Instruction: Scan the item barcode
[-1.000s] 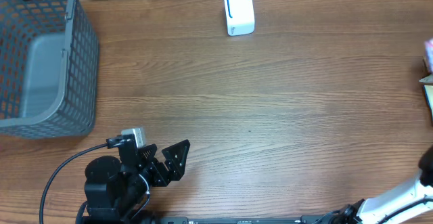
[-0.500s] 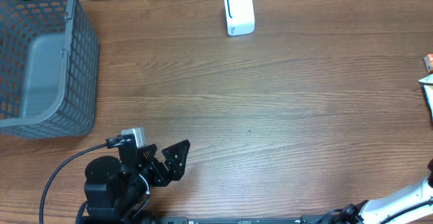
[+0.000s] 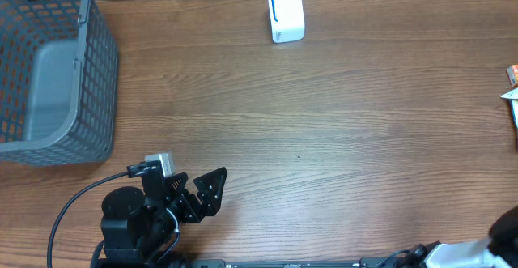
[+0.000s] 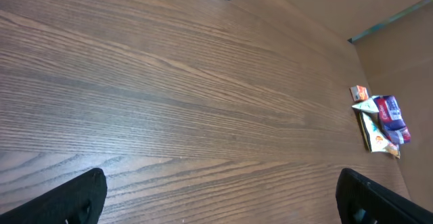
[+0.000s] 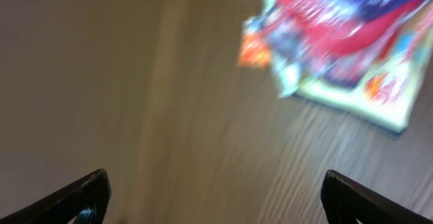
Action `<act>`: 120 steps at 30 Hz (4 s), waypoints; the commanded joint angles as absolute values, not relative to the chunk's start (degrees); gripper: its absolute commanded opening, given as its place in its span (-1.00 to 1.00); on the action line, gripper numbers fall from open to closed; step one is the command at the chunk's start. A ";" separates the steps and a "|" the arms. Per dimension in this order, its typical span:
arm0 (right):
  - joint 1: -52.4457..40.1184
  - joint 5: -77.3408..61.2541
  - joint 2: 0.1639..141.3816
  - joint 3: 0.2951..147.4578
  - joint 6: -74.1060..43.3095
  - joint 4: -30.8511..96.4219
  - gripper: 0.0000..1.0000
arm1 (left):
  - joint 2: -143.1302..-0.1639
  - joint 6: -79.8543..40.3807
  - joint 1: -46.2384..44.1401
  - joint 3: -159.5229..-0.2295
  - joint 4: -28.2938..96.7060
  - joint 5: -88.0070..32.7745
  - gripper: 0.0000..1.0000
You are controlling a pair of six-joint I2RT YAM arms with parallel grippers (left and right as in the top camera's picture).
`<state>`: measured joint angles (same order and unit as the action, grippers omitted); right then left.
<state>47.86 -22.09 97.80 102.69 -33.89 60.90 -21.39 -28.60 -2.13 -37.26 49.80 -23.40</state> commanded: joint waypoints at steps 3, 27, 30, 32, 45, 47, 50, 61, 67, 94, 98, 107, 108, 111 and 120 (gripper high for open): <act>40.88 -35.18 93.67 103.15 -25.19 70.67 1.00 | -21.15 -29.19 -1.89 -37.58 49.76 -23.79 1.00; 9.91 -26.15 65.04 74.65 -11.70 84.40 1.00 | -21.15 -29.19 -1.89 -37.58 49.76 -23.79 1.00; 9.91 -26.13 64.27 74.32 -11.70 86.43 1.00 | -21.15 -29.19 -1.89 -37.58 49.76 -23.79 1.00; 9.91 -26.13 64.45 74.30 -11.73 86.67 1.00 | -21.15 -29.19 -1.89 -37.58 49.76 -23.79 1.00; 9.91 -23.53 64.73 74.17 -11.68 86.72 1.00 | -21.15 -29.19 -1.89 -37.58 49.76 -23.79 1.00; 9.82 -23.57 64.71 73.63 -11.68 86.43 1.00 | -21.15 -29.19 -1.89 -37.58 49.76 -23.79 1.00; 8.84 -23.55 64.66 71.92 -11.44 84.90 1.00 | -21.15 -29.19 -1.89 -37.58 49.76 -23.79 1.00; -2.02 -23.62 57.12 52.73 -7.40 52.84 1.00 | -21.15 -29.19 -1.89 -37.58 49.76 -23.79 1.00; -2.28 -23.77 40.16 38.85 -7.40 36.47 1.00 | -21.15 -29.19 -1.89 -37.58 49.76 -23.79 1.00; -2.28 -7.29 0.12 1.91 -7.40 -0.25 1.00 | -21.15 -29.19 -1.91 -37.58 49.76 -23.79 0.99; -2.37 -4.47 0.12 0.43 -7.40 -1.87 1.00 | -21.15 -29.19 -1.89 -37.58 49.76 -23.79 0.99; -1.13 -2.87 0.16 0.45 -7.40 4.69 1.00 | -21.15 -29.19 -1.89 -37.58 49.76 -23.79 0.99; -1.04 -2.79 0.16 0.45 -7.40 4.67 1.00 | -21.15 -29.19 -1.91 -37.58 49.76 -23.79 1.00; -0.95 -2.61 0.16 0.45 -7.42 4.62 1.00 | -21.15 -29.19 -1.91 -37.58 49.76 -23.79 1.00; -0.95 -0.03 0.16 0.45 2.00 4.95 1.00 | -21.15 -29.19 -1.89 -37.58 49.76 -23.79 0.99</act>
<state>-1.15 -1.61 0.73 1.06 -2.74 5.17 -21.39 -28.60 -2.13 -37.26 49.80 -23.40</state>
